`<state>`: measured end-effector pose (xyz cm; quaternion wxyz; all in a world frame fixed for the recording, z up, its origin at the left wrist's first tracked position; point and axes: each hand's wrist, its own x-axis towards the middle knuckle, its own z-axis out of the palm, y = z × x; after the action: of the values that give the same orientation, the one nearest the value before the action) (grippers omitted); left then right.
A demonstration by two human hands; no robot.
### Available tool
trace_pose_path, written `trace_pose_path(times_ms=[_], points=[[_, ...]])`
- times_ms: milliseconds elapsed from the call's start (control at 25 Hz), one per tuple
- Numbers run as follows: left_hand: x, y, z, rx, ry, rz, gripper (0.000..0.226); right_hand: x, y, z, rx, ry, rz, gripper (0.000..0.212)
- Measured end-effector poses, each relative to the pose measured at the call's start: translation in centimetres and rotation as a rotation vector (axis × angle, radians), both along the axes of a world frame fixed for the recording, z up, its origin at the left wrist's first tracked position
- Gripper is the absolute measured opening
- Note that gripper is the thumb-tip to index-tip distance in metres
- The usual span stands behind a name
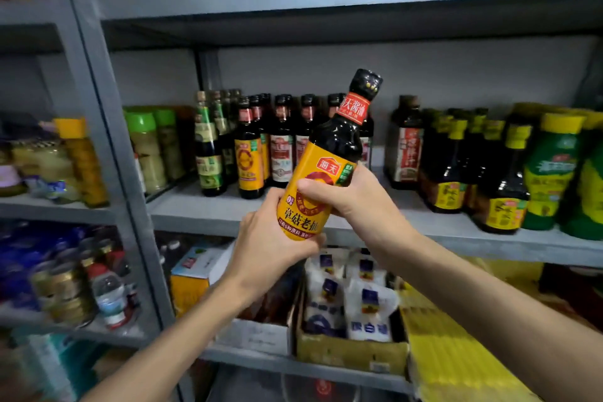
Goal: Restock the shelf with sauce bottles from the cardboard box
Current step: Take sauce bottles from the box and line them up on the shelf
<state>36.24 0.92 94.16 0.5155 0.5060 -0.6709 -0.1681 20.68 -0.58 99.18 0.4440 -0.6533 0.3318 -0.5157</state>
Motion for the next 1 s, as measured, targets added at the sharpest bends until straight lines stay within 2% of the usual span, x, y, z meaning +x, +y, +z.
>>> trace_pose_path(times_ms=[200, 440, 760, 1000], points=[[9.1, -5.0, 1.0, 0.040, 0.065, -0.068, 0.055, 9.8, -5.0, 1.3, 0.021, 0.034, -0.038, 0.039], [14.3, -11.8, 1.8, 0.147, 0.038, -0.257, 0.057, 13.3, -11.7, 2.8, -0.034, 0.122, -0.051, 0.046], [16.8, -18.0, -0.3, 0.170, -0.002, -0.160, 0.066, 15.8, -18.8, -0.4, -0.093, 0.243, -0.018, 0.056], [18.8, -20.2, -2.1, 0.274, -0.077, -0.253, 0.075, 17.5, -19.7, -2.2, -0.048, 0.256, -0.056, 0.060]])
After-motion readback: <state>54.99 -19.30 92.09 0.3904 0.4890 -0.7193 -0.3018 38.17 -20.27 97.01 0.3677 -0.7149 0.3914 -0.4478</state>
